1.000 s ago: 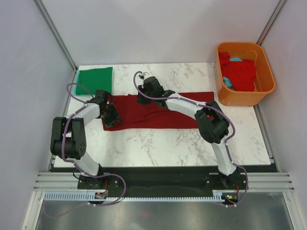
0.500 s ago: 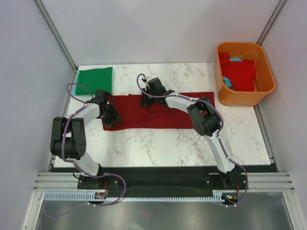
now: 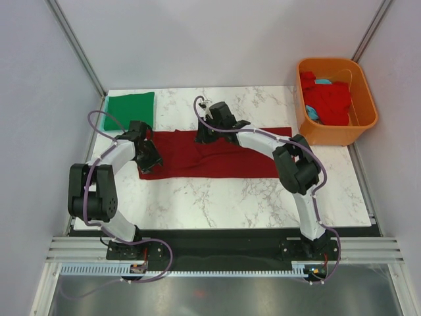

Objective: Fold and stack the t-shirts
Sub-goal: Fold the tshirt

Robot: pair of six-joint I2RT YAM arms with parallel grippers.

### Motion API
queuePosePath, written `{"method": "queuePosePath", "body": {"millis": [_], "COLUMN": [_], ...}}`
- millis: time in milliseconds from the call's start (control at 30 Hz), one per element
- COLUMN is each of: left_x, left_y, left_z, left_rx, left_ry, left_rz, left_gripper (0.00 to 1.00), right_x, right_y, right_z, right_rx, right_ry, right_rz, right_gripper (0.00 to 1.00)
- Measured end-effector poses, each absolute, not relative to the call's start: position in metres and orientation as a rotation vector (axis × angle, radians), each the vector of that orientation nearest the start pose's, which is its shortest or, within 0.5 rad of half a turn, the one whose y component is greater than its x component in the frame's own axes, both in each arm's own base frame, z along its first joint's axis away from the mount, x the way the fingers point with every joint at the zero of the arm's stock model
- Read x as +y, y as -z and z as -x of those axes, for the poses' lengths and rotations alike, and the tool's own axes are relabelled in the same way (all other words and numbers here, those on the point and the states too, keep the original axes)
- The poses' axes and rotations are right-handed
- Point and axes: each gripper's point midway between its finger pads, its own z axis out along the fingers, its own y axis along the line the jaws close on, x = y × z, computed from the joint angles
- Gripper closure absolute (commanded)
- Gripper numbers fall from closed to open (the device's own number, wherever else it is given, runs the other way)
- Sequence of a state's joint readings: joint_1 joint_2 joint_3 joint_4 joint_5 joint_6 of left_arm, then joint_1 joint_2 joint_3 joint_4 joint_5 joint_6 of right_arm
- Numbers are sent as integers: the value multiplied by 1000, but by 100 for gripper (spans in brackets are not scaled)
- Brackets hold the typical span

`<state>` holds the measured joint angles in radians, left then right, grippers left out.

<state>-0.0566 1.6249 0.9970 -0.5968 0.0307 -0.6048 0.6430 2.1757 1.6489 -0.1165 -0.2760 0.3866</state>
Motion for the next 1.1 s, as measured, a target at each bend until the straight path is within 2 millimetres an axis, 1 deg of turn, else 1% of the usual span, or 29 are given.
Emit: {"method": "queuePosePath", "body": {"millis": [100,167,267,367,467,567,633,733,833,967,1033,1100], "left_x": [-47,-47,-45,-40,-35,-33,-32,-31,-30,-29,-29,-30], "left_y": [-43,-44,-42,-32,-19,-19,-19,-20,-24,-44,-61,-76], "left_z": [-321,-322,-320,-318,-315,-315,-315,-315,-315,-325,-330,-332], "left_rx": [2695,2692,2701,2724,2758,2754,2753,2753,2762,2723,2678,2639], "left_ry": [209,208,193,142,93,80,73,67,56,68,86,106], "left_rz": [750,749,742,742,753,755,755,756,743,710,693,679], "left_gripper": [45,44,44,44,44,44,44,44,43,42,41,42], "right_x": [403,409,417,414,401,385,375,370,371,363,357,351], "right_y": [-99,-99,-86,-65,-45,-31,-27,-25,-24,-31,-44,-66], "right_z": [-413,-402,-379,-361,-361,-369,-375,-379,-376,-366,-358,-352], "right_rx": [2263,2266,2296,2339,2382,2418,2431,2436,2440,2455,2450,2423], "right_ry": [-896,-924,-967,-972,-954,-917,-892,-868,-857,-825,-807,-800], "right_rz": [493,524,585,636,633,601,579,560,564,563,558,552], "right_gripper": [81,81,81,81,81,81,81,81,80,79,78,77]}}
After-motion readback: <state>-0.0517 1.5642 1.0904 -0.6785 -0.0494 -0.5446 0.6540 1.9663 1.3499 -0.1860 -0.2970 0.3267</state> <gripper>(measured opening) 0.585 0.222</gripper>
